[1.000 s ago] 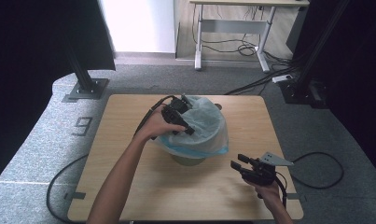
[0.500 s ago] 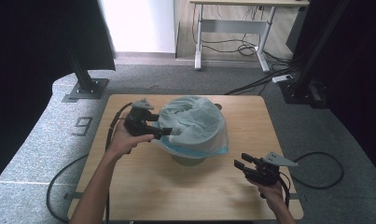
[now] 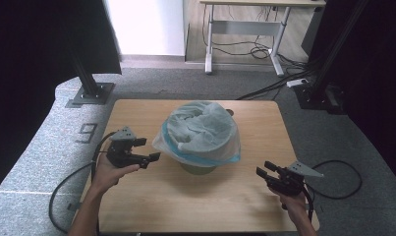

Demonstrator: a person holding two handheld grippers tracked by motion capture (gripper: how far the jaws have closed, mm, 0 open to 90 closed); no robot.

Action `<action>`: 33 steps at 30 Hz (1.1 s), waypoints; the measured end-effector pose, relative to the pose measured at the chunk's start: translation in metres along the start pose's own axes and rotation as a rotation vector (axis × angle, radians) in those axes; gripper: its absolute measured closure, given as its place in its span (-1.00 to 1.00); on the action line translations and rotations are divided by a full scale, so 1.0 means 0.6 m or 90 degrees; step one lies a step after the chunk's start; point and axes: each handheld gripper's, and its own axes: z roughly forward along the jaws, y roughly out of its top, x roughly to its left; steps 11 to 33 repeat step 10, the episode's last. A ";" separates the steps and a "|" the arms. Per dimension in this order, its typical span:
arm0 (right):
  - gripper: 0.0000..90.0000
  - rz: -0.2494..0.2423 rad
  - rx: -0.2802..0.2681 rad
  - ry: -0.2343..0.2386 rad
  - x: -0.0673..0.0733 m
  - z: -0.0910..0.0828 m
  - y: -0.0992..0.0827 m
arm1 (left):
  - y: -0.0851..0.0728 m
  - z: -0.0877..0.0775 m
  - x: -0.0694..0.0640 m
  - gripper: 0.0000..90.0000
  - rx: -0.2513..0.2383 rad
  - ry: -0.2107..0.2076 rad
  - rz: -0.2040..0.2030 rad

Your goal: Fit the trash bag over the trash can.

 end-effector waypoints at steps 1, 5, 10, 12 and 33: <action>0.01 0.000 0.000 0.000 0.000 0.000 0.000 | 0.000 0.000 0.000 -0.56 0.000 0.000 0.000; 0.00 0.005 -0.001 -0.006 -0.005 -0.002 0.000 | -0.003 -0.003 0.006 -0.56 -0.004 0.004 -0.008; -0.03 0.006 -0.001 -0.010 -0.006 -0.002 -0.001 | -0.005 -0.002 0.008 -0.56 -0.003 0.003 -0.011; -0.03 0.006 -0.001 -0.010 -0.006 -0.002 -0.001 | -0.005 -0.002 0.008 -0.56 -0.003 0.003 -0.011; -0.03 0.006 -0.001 -0.010 -0.006 -0.002 -0.001 | -0.005 -0.002 0.008 -0.56 -0.003 0.003 -0.011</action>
